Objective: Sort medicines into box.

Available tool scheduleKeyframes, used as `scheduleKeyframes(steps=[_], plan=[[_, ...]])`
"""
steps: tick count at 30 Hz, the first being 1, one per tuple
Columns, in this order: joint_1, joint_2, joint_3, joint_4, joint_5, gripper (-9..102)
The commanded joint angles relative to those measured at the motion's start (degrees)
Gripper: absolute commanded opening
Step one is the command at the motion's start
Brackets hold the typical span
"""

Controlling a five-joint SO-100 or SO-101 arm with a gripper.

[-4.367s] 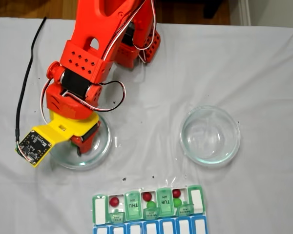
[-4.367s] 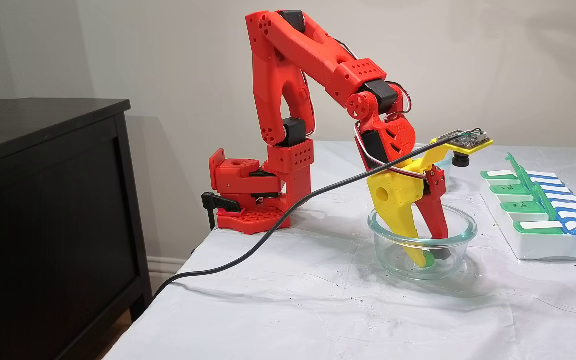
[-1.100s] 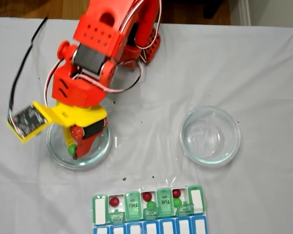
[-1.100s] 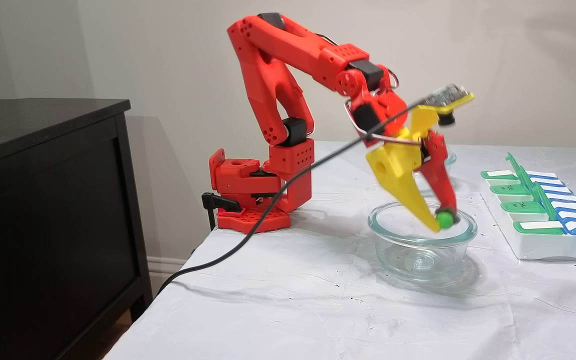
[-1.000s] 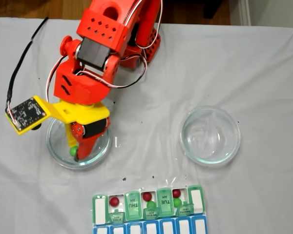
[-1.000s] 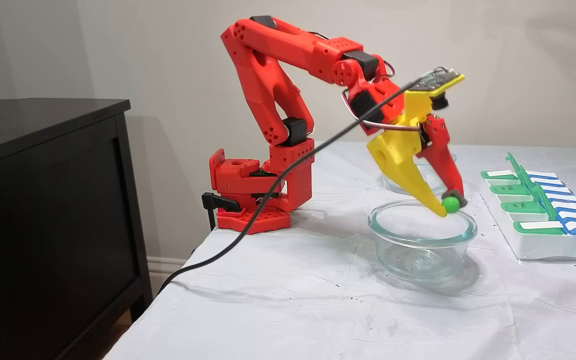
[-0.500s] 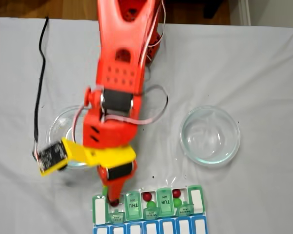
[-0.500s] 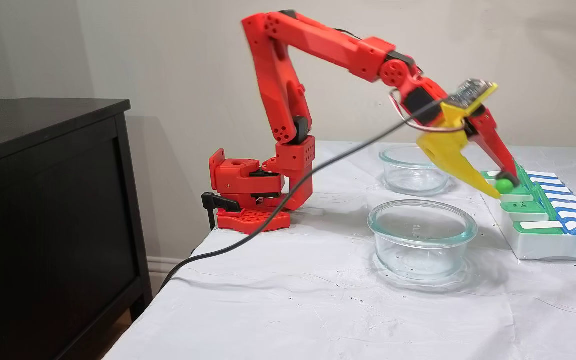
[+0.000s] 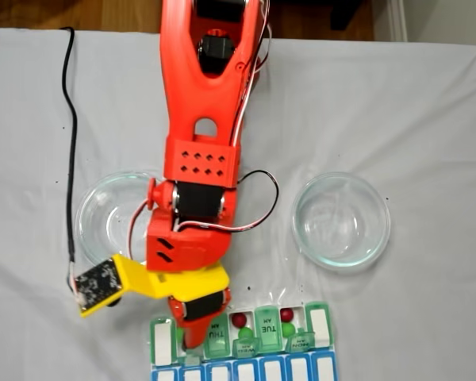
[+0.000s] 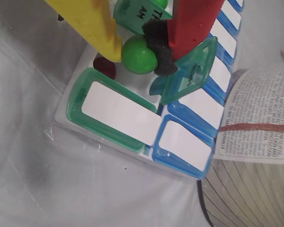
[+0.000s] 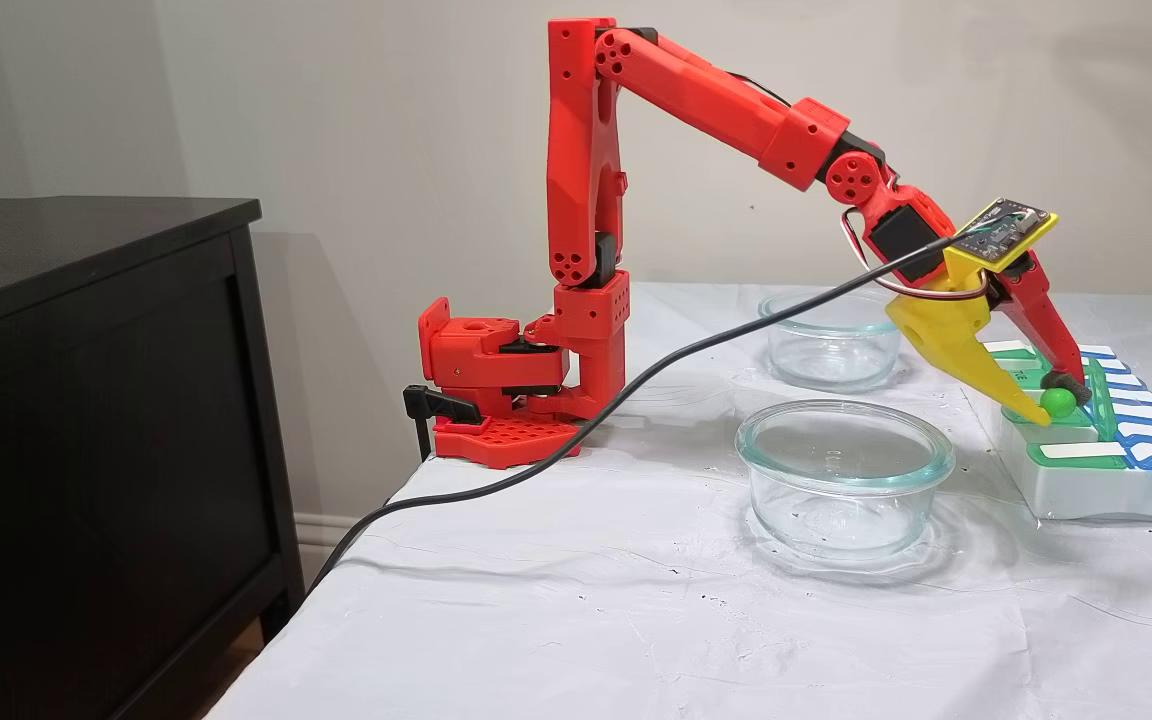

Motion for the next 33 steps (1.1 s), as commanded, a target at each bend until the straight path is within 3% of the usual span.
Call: scheduleKeyframes(steps=[1,6,11,16,19,24,29,33], plan=[[-1.05,0.18,-5.62,-1.58,-1.41,6],[-0.18,-1.32,-7.21,-0.62,-0.35,25],[0.62,0.26,-8.35,1.85,0.53,28],[1.14,6.94,-9.40,6.42,2.81,19],[0.44,13.62,-10.28,11.87,4.83,0],[-4.92,27.16,-6.33,16.79,8.44,0],[-15.03,35.86,3.08,7.21,11.95,0],[-19.51,29.53,6.50,-6.68,13.62,0]])
